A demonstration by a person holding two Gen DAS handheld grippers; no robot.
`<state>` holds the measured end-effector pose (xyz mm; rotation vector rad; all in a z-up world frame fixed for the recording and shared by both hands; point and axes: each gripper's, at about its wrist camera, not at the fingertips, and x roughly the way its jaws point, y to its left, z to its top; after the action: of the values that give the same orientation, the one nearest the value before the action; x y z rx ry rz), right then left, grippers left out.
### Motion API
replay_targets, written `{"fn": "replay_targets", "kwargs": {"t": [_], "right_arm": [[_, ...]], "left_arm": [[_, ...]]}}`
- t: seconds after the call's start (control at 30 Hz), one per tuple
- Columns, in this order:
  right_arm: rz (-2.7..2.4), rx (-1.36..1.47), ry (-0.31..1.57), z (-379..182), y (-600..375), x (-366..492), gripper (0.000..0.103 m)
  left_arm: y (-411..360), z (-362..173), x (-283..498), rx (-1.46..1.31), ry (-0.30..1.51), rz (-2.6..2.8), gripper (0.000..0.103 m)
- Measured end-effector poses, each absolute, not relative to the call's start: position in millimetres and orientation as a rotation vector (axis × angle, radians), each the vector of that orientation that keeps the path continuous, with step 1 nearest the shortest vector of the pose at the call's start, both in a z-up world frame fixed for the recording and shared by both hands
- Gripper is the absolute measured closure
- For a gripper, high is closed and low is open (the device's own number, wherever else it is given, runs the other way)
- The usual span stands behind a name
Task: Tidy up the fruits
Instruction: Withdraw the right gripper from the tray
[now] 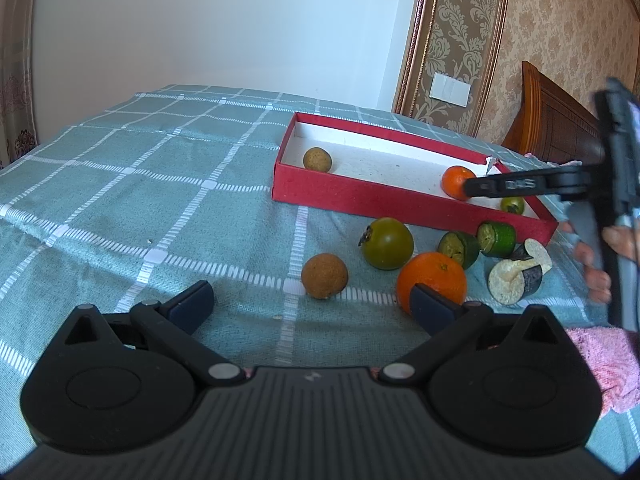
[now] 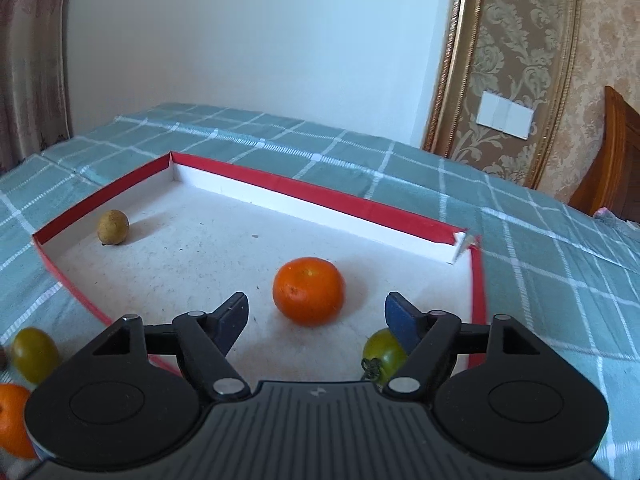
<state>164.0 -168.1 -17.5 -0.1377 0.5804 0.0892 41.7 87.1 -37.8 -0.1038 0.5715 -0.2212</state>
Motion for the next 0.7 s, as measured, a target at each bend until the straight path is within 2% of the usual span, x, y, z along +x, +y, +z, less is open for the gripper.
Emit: {"fn": "replay_targets", "kwargs": {"t": [0.07,0.13,0.43,0.6,0.67,0.7], "right_arm": [[0.082,-0.1,0.558,-14.2,-178.2,147.5,0.018],[0.08,-0.059,0.538,-11.5,-189.7,131.6,0.016],[0.044,0.079,0.532,-16.9,-219.5,97.8,0.016],[0.063,0.046,0.53,-18.6,-208.9,93.9,0.016],[0.064,0.001,0.53,-20.7,-201.3,91.6,0.013],[0.064,-0.022,0.526,-21.5,-197.8,89.9,0.013]], "left_arm": [[87.0,-37.7,41.7,-0.104,0.571,-0.221,0.0],[87.1,-37.9,41.5,-0.103,0.57,-0.221,0.0],[80.7,-35.8,25.4,-0.042,0.478,-0.195,0.0],[73.4,-32.6,22.2,0.031,0.434,-0.104,0.0],[70.8,-31.7,25.1,0.073,0.428,-0.065,0.003],[70.3,-31.5,28.1,0.086,0.438,-0.072,0.008]]}}
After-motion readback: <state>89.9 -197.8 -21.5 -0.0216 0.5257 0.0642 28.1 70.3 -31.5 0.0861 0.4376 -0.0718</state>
